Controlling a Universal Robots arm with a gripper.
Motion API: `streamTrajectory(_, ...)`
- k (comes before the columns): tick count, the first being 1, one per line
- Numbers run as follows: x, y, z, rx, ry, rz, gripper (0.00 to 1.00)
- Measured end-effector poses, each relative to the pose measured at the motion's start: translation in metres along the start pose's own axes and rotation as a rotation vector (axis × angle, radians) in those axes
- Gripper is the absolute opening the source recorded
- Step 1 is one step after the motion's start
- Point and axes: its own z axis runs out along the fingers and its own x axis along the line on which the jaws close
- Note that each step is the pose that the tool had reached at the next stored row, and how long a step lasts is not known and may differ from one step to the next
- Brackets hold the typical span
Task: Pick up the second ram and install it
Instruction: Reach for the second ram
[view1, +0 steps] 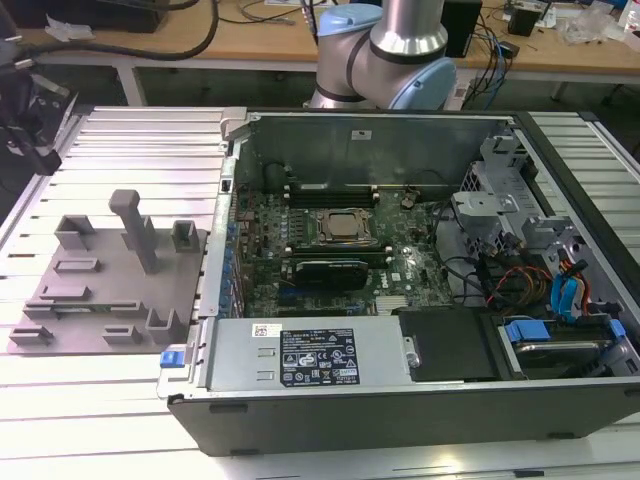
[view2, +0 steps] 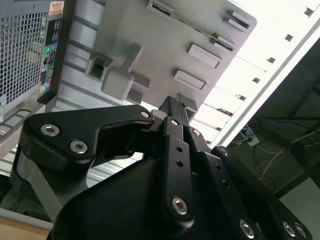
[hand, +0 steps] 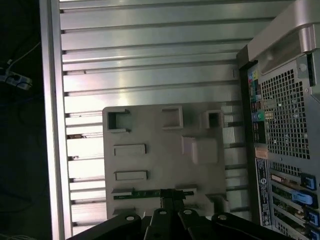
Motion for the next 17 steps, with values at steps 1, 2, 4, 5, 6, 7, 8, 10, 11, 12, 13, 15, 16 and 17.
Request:
streamTrajectory(1,0.0033,-0.006,0.0,0.0001,0.0,0.0,0.08)
streamTrajectory(2,0.0058,-0.0107,0.0001,0.0,0.0,0.0,0.08)
streamTrajectory(4,0.0069,-0.0168,0.0006,0.0,-0.0001,0.0,0.08)
streamTrajectory(5,0.0069,-0.0168,0.0005,0.0002,0.0001,0.0,0.08)
streamTrajectory(6,0.0069,-0.0168,0.0006,0.0001,0.0,0.0,0.08)
streamTrajectory(7,0.0069,-0.0168,0.0006,0.0001,0.0,0.0,0.08)
streamTrajectory(8,0.0069,-0.0168,0.0006,0.0001,0.0001,0.0,0.08)
streamTrajectory(10,0.0069,-0.0169,0.0006,0.0001,0.0001,0.0,0.08)
streamTrajectory(11,0.0069,-0.0169,0.0006,0.0002,0.0001,0.0,0.08)
streamTrajectory(12,0.0069,-0.0169,0.0006,0.0002,0.0001,0.0,0.08)
streamTrajectory(13,0.0069,-0.0168,0.0007,0.0001,0.0001,0.0,0.08)
streamTrajectory(15,0.0069,-0.0168,0.0007,0.0001,0.0001,0.0,0.08)
streamTrajectory(16,0.0069,-0.0169,0.0007,0.0001,0.0001,0.0,0.08)
streamTrajectory(17,0.0069,-0.0169,0.0007,0.0001,0.0001,0.0,0.08)
